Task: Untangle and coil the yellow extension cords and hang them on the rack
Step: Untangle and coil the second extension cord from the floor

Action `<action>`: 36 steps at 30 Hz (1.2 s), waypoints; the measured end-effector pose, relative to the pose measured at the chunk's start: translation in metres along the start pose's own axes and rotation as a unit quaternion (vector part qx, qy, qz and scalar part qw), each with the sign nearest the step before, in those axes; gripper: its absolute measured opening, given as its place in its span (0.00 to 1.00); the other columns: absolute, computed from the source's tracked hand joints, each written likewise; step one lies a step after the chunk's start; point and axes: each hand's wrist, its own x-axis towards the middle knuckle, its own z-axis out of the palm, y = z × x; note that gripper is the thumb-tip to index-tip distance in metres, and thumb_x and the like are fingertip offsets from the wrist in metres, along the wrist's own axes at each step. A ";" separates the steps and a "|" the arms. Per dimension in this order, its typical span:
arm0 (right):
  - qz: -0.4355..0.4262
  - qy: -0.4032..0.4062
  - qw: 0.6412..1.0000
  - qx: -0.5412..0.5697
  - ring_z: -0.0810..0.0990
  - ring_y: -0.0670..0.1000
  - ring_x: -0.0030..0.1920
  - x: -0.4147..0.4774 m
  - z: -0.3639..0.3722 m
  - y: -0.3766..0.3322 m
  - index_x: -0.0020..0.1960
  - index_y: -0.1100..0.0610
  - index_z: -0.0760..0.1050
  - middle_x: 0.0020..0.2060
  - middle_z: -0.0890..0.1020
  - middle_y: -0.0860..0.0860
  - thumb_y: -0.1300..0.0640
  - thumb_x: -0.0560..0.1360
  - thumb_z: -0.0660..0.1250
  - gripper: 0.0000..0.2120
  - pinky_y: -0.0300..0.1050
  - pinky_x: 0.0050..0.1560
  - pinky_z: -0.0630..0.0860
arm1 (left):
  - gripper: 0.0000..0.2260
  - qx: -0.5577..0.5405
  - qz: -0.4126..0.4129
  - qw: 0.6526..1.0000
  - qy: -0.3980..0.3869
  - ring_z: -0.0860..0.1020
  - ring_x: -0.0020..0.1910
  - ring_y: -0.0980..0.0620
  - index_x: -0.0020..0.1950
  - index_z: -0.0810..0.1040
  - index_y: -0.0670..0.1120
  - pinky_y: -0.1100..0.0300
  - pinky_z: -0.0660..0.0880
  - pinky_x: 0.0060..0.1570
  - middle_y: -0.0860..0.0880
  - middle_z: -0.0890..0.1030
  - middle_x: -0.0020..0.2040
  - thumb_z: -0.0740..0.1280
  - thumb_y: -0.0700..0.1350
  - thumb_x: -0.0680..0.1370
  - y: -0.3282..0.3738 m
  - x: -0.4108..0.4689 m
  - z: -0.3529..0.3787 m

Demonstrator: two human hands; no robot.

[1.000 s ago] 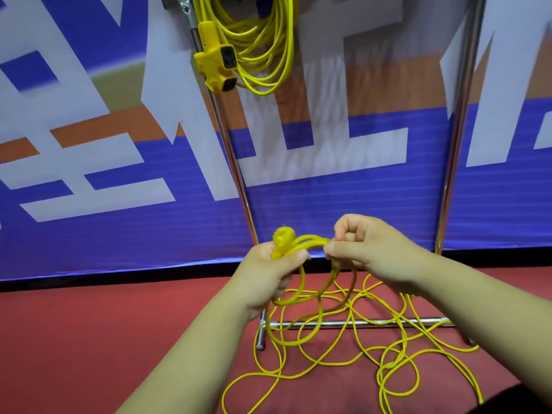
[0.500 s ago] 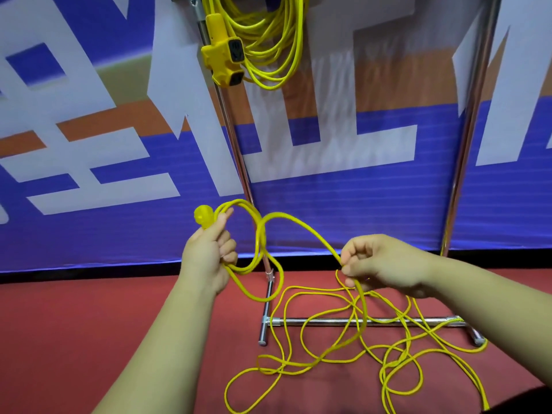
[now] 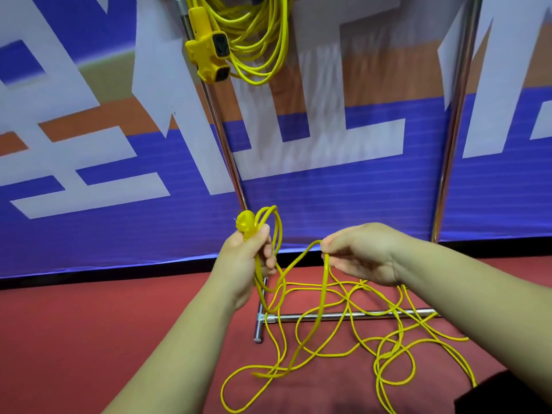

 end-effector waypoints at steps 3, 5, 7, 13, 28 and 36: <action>0.000 0.000 0.996 0.084 0.85 0.47 0.33 -0.002 0.000 -0.006 0.45 0.61 0.82 0.39 0.84 0.54 0.66 0.75 0.72 0.01 0.36 0.30 0.80 | 0.10 0.003 -0.014 0.999 -0.031 0.79 0.32 0.47 0.45 0.72 0.42 0.55 0.79 0.33 0.45 0.76 0.34 0.62 0.47 0.83 -0.002 -0.004 0.011; -0.004 -0.001 0.992 0.126 0.85 0.48 0.35 0.000 -0.001 -0.009 0.45 0.62 0.81 0.37 0.84 0.54 0.66 0.75 0.71 0.02 0.36 0.32 0.81 | 0.10 -0.002 -0.030 0.999 -0.042 0.83 0.37 0.44 0.46 0.73 0.42 0.53 0.81 0.36 0.42 0.79 0.38 0.62 0.46 0.83 -0.003 -0.006 0.020; -0.008 -0.009 0.989 0.150 0.85 0.48 0.36 0.002 -0.002 -0.010 0.45 0.63 0.81 0.36 0.84 0.54 0.67 0.75 0.70 0.01 0.36 0.34 0.82 | 0.10 0.003 -0.048 0.997 -0.056 0.84 0.40 0.41 0.48 0.73 0.41 0.54 0.81 0.35 0.39 0.82 0.43 0.61 0.46 0.84 -0.005 -0.009 0.028; -0.028 -0.007 0.985 0.171 0.85 0.52 0.41 0.006 -0.005 -0.012 0.48 0.66 0.80 0.43 0.84 0.58 0.69 0.77 0.68 0.03 0.39 0.35 0.83 | 0.11 0.042 -0.083 0.991 -0.100 0.82 0.32 0.44 0.54 0.74 0.42 0.55 0.79 0.33 0.39 0.83 0.39 0.59 0.48 0.85 -0.009 -0.014 0.040; -0.317 0.048 0.920 -0.226 0.78 0.41 0.31 0.016 -0.020 -0.004 0.40 0.53 0.84 0.32 0.84 0.48 0.56 0.70 0.78 0.03 0.36 0.35 0.72 | 0.09 -0.026 -0.139 0.973 -0.180 0.58 0.22 0.58 0.42 0.79 0.43 0.66 0.56 0.23 0.50 0.62 0.27 0.68 0.49 0.76 0.001 -0.012 0.042; -0.299 0.013 0.937 -0.178 0.79 0.52 0.38 0.025 -0.020 0.003 0.46 0.56 0.82 0.37 0.85 0.53 0.61 0.71 0.76 0.05 0.50 0.44 0.78 | 0.10 -0.128 -0.075 0.980 -0.133 0.70 0.24 0.52 0.40 0.77 0.44 0.57 0.74 0.30 0.48 0.68 0.27 0.63 0.47 0.78 0.009 -0.007 0.031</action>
